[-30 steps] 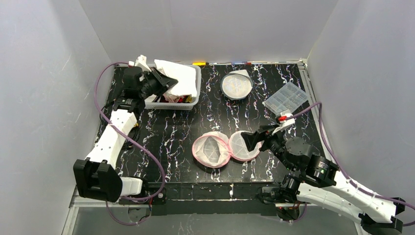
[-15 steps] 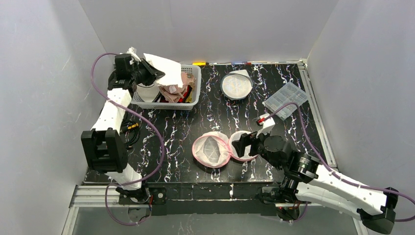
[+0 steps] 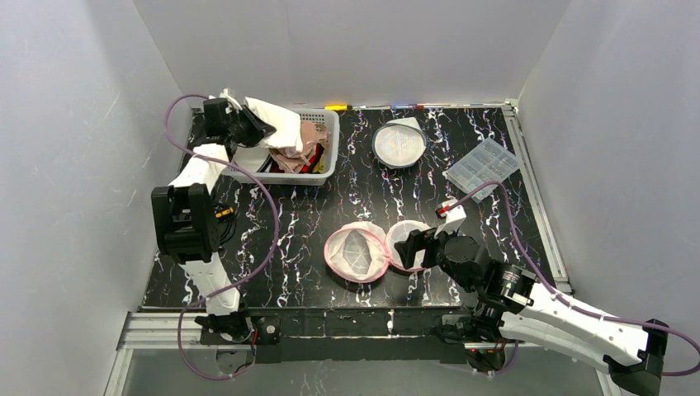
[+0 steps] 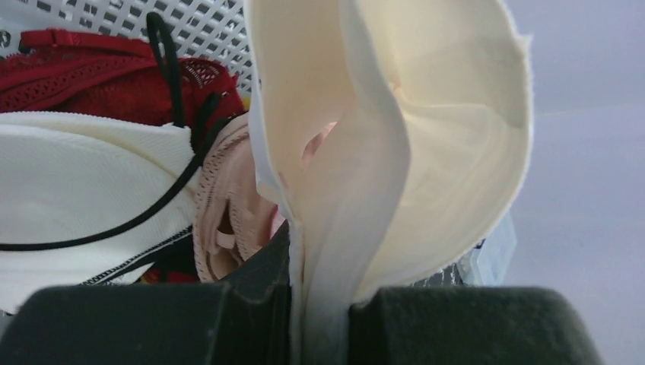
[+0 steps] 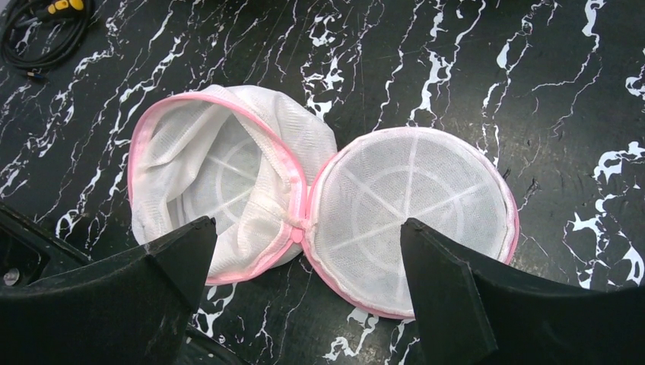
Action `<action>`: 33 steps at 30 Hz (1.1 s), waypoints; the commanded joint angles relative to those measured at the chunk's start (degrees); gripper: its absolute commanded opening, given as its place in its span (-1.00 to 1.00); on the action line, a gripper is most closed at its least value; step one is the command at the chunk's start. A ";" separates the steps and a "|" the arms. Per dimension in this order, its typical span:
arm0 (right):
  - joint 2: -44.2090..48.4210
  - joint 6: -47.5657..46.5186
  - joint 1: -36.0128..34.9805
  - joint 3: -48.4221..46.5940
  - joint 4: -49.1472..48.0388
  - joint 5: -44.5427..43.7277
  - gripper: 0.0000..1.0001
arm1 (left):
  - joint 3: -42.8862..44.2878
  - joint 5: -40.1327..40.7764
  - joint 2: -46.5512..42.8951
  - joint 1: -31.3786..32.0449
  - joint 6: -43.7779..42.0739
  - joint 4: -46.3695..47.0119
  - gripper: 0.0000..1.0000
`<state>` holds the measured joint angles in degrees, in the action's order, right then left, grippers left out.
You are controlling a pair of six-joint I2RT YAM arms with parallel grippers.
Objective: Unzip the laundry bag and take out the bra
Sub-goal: Place the bra in the bin.
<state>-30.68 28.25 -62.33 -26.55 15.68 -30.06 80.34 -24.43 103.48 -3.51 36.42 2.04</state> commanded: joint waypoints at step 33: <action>1.06 -0.29 -0.02 -1.06 -0.98 -4.29 0.97 | -0.65 8.52 -13.42 -1.15 -2.98 -17.47 -0.01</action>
<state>-29.67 28.16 -62.33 -26.02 16.08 -33.89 79.24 -10.63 87.33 -5.26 31.59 -16.43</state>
